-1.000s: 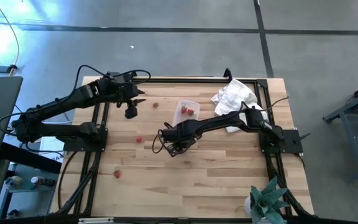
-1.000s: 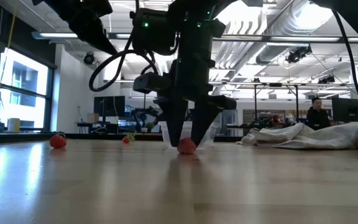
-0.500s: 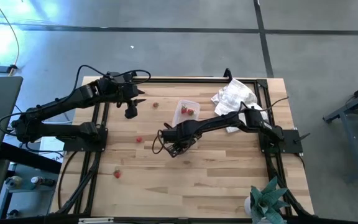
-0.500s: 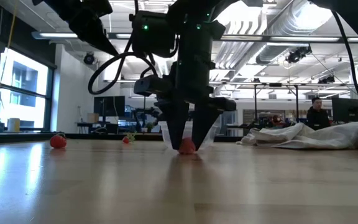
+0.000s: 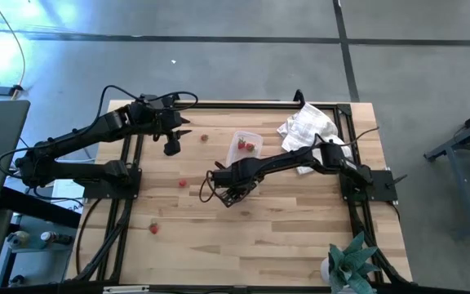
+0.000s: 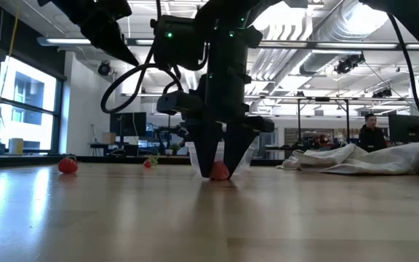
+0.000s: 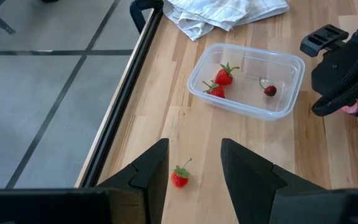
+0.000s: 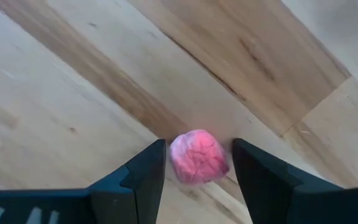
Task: Pick and placing Produce into tupperware
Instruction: Put the peach into the transparent container
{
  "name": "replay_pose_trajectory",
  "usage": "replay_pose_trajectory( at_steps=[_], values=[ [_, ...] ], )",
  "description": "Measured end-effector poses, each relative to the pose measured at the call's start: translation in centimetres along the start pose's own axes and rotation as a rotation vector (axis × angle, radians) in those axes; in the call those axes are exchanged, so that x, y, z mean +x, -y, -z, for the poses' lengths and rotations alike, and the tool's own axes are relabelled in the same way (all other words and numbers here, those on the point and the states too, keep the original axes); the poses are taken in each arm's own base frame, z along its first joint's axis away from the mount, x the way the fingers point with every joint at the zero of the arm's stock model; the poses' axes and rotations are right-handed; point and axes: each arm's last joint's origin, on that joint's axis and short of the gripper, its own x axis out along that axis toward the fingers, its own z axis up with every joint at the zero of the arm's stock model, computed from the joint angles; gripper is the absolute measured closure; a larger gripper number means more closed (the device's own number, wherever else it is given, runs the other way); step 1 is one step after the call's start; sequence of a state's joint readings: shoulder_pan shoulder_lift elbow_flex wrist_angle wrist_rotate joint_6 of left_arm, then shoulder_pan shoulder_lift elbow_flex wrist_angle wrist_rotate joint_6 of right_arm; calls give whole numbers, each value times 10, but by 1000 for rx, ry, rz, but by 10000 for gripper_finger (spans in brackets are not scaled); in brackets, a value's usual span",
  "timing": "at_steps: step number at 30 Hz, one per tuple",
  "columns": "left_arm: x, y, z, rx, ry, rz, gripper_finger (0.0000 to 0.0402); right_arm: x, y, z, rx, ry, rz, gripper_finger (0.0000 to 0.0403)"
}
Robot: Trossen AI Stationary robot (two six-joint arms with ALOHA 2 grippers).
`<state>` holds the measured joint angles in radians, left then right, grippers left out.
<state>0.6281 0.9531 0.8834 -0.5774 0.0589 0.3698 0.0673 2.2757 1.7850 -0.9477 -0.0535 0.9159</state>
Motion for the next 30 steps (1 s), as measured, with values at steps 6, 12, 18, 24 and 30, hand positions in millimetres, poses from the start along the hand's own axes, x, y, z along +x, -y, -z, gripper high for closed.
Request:
replay_pose_trajectory(
  at_steps=[6, 12, 18, 24, 30],
  values=[
    [0, 0, 0, 0, 0, 0, 266, 5, -1, 0, -7, -10, 2, 224],
    [0, 0, 0, 0, 0, 0, 266, 6, -1, 1, -4, -13, 5, 224],
    [0, 0, 0, 0, 0, 0, 266, 7, -1, 1, -3, -18, 11, 236],
    [0, 0, 0, 0, 1, 0, 266, 8, 0, 1, -2, -23, 12, 257],
    [0, 0, 0, 0, 0, 0, 266, 4, 0, 2, -2, -21, 2, 261]
  ],
)
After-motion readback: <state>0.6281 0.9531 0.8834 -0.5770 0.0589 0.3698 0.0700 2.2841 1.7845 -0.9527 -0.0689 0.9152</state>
